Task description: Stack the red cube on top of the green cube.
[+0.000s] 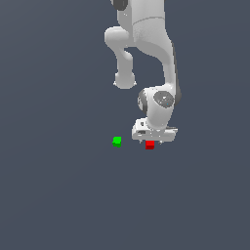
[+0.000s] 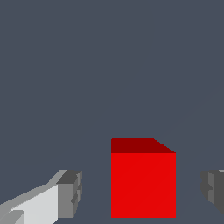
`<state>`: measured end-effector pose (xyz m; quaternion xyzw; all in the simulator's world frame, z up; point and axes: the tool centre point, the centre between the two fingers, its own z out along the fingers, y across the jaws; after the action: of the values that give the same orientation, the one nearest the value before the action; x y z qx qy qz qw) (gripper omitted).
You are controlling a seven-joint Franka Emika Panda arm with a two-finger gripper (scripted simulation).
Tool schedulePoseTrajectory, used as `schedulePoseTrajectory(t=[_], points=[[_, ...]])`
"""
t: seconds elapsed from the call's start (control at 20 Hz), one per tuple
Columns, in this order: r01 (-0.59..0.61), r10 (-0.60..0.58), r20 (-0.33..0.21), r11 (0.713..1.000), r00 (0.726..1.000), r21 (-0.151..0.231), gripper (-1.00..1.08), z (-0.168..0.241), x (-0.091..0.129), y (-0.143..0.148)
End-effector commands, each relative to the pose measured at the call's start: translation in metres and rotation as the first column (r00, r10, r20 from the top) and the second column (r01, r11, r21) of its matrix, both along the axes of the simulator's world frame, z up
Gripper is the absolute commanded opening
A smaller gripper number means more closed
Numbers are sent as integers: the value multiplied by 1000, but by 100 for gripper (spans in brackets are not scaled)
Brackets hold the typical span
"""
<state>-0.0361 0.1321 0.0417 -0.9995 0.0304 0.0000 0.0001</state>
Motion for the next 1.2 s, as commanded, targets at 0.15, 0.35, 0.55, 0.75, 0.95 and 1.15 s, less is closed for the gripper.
schedulePoseTrajectory(t=[0.15,0.35,0.55,0.75,0.95,1.15], points=[[1,-1,0,1000,1000,0,100,-20,0,0],[1,-1,0,1000,1000,0,-100,-22,1,0],[1,-1,0,1000,1000,0,-100,-22,1,0],[1,-1,0,1000,1000,0,-100,-22,1,0],[1,-1,0,1000,1000,0,-100,-20,1,0],[1,-1,0,1000,1000,0,-100,-11,0,0]])
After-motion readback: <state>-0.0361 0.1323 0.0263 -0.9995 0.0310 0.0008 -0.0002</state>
